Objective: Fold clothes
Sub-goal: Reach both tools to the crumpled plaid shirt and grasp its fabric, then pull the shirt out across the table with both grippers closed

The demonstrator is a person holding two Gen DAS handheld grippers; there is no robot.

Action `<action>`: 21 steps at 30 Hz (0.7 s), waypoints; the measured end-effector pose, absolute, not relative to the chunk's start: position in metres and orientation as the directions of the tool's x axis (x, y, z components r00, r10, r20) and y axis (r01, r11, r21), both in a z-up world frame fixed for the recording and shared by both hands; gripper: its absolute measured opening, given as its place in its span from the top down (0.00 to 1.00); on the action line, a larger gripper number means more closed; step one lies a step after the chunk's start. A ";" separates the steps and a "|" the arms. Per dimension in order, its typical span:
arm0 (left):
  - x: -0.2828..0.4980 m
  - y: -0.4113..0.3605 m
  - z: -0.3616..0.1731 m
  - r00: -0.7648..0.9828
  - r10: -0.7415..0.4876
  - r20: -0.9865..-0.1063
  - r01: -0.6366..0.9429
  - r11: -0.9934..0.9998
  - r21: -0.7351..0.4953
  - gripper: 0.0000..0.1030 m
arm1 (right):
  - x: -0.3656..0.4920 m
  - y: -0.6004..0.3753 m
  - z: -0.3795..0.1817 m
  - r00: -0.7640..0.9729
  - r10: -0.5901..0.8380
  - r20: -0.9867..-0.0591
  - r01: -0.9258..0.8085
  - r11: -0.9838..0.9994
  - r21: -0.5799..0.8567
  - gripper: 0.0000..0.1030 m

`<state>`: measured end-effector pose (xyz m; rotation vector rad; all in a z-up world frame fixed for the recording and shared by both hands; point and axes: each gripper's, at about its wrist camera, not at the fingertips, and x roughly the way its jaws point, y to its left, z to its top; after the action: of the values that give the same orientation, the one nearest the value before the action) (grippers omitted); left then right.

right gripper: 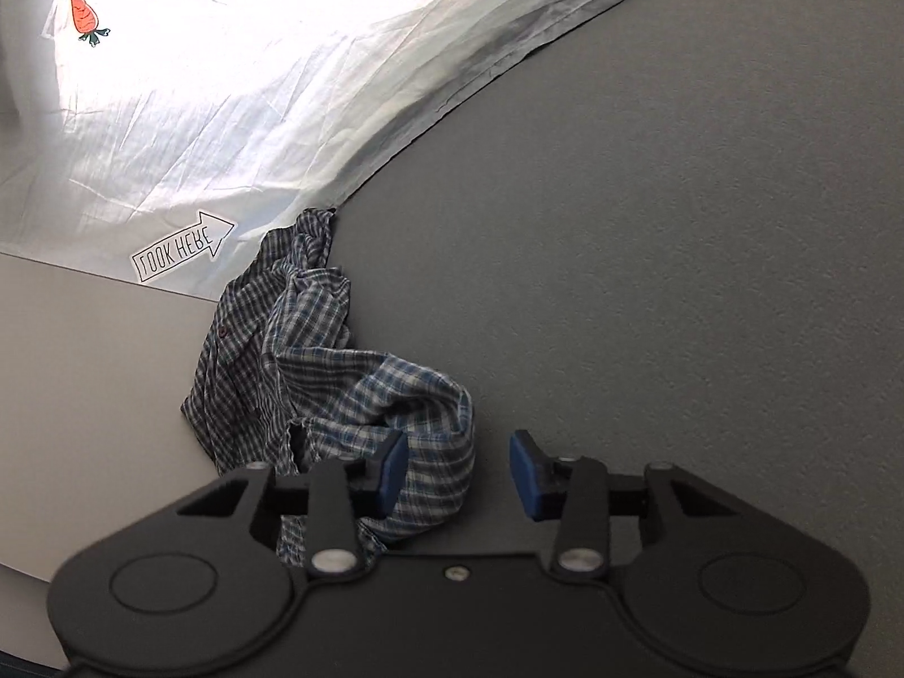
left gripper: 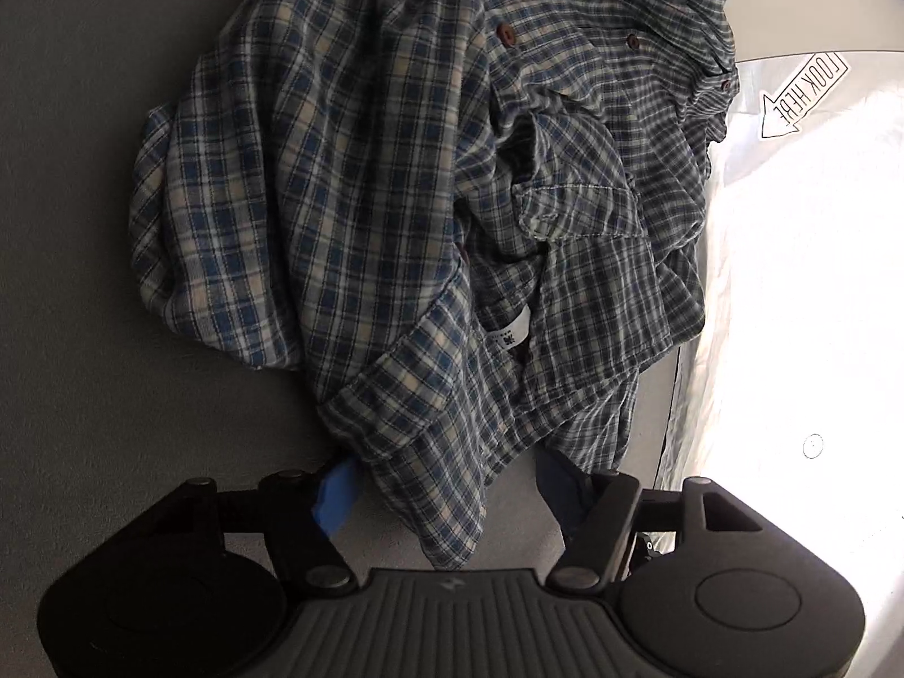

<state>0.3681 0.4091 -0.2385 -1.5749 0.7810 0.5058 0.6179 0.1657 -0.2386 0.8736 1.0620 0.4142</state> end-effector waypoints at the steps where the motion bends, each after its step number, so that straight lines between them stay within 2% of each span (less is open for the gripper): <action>1: 0.369 0.410 -0.240 0.672 -0.195 -0.714 -0.733 -0.038 -0.679 0.54 | 0.620 0.168 -0.242 0.450 0.676 -0.584 0.121 0.601 0.790 0.66; 2: 0.367 0.411 -0.242 0.669 -0.199 -0.716 -0.737 -0.050 -0.674 0.60 | 0.621 0.171 -0.244 0.447 0.676 -0.585 0.137 0.595 0.792 0.68; 4: 0.363 0.413 -0.246 0.663 -0.210 -0.719 -0.744 -0.075 -0.664 0.63 | 0.623 0.174 -0.246 0.447 0.684 -0.577 0.144 0.582 0.801 0.68; 5: 0.362 0.414 -0.248 0.663 -0.208 -0.719 -0.744 -0.075 -0.664 0.67 | 0.624 0.175 -0.247 0.444 0.688 -0.573 0.146 0.576 0.804 0.70; 7: 0.361 0.415 -0.249 0.662 -0.200 -0.722 -0.745 -0.066 -0.664 0.77 | 0.627 0.177 -0.250 0.438 0.700 -0.565 0.154 0.560 0.814 0.87; 8: 0.360 0.414 -0.249 0.664 -0.195 -0.722 -0.743 -0.067 -0.666 0.82 | 0.627 0.177 -0.250 0.443 0.702 -0.558 0.158 0.552 0.819 0.99; 11: 0.358 0.412 -0.243 0.676 -0.168 -0.718 -0.733 -0.051 -0.678 0.90 | 0.624 0.174 -0.239 0.485 0.692 -0.535 0.135 0.545 0.827 0.99; 17: 0.359 0.399 -0.200 0.699 -0.094 -0.709 -0.697 0.131 -0.705 0.94 | 0.593 0.149 -0.191 0.602 0.597 -0.531 0.036 0.644 0.764 0.99; 21: 0.353 0.376 -0.156 0.736 -0.054 -0.674 -0.636 0.286 -0.717 0.94 | 0.562 0.096 -0.163 0.689 0.528 -0.496 0.069 0.634 0.770 0.99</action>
<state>0.3532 0.3757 -0.1556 -1.2378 0.6699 0.4300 0.5619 0.0956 -0.1633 0.8600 0.7843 0.2961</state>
